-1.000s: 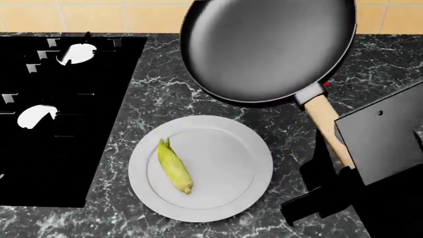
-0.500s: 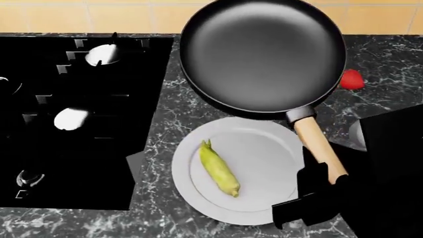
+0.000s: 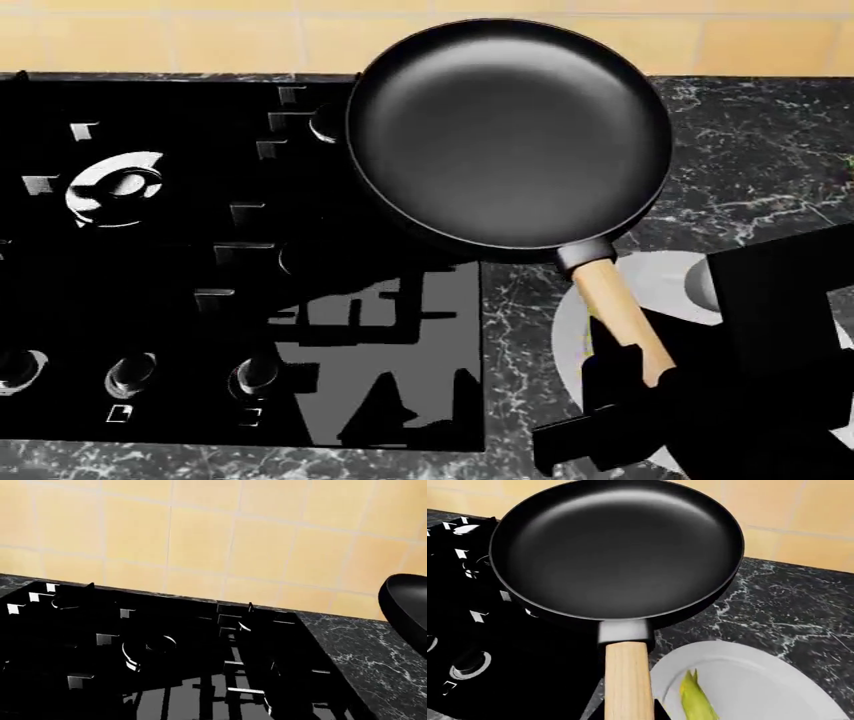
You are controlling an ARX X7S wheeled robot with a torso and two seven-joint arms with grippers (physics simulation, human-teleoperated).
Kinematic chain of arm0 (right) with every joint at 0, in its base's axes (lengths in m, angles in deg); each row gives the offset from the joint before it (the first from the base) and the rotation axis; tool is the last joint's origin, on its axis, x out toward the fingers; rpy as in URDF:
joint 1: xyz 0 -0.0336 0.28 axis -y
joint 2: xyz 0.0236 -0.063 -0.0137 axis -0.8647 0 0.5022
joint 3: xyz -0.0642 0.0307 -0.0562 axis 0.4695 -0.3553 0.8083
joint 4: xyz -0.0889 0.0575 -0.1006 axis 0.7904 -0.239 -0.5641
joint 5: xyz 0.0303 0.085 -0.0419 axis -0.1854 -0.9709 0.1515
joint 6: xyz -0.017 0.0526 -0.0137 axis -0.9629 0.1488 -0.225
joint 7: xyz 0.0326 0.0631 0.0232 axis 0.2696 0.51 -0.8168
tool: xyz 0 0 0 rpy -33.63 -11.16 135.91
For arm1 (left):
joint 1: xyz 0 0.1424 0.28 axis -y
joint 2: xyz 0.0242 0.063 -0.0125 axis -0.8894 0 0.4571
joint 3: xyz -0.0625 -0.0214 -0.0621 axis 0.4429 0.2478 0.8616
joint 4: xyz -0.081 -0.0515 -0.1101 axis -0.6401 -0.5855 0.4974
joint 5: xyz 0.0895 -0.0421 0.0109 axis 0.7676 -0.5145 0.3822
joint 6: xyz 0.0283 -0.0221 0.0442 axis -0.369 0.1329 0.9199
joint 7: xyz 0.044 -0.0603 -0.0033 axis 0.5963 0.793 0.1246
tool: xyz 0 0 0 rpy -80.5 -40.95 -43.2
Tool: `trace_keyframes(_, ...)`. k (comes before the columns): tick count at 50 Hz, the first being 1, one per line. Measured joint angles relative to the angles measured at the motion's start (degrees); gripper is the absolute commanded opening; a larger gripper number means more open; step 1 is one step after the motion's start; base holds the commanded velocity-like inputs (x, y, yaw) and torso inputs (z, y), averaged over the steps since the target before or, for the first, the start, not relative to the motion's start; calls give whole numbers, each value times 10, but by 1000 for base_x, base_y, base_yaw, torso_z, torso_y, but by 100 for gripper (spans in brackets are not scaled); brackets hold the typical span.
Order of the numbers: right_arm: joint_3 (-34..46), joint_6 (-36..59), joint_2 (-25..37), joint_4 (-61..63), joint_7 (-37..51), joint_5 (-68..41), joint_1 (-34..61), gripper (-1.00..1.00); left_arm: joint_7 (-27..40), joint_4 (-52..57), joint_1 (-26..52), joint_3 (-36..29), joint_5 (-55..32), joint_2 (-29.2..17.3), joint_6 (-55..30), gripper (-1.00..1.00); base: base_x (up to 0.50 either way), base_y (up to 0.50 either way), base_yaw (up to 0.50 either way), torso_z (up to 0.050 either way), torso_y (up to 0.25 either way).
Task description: Pick up the pan and dump the vegetables in it onto the plate. Then return the pan to the stove.
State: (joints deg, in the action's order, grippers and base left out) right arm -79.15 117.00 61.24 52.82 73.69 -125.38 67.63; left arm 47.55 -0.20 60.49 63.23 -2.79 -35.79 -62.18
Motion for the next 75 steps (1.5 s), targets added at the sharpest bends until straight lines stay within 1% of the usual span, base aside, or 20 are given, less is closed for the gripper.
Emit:
trace_keyframes(10, 0, -9, 0, -3, -3, 6, -15, -100, 1, -1, -2, -4, -1, 0, 4, 100, 220, 488, 0, 0, 2)
trace_keyframes(18, 12, -18, -5, -8, -13, 11, -27, -100, 3, -1, -4, -6, -1, 0, 6, 100, 162, 200, 0, 1, 4)
trace_keyframes(25, 40, -30, -14, -31, -38, 38, -25, -100, 4, -1, -6, -8, -2, -1, 9, 100, 0, 0, 0, 1, 3)
trace_keyframes(45, 168, -83, -52, -150, -139, 164, 22, -100, 5, -3, -10, -8, -7, -5, 16, 100, 0, 0, 0, 0, 3)
trace_keyframes(55, 222, -115, -73, -202, -182, 210, 37, -100, 5, -5, -14, -10, -8, -7, 20, 100, 0, 0, 0, 1, 2)
trace_keyframes(75, 258, -159, -83, -238, -224, 251, 40, -100, 7, -6, -19, -10, -11, -11, 27, 100, 2, 0, 1, 0, 1)
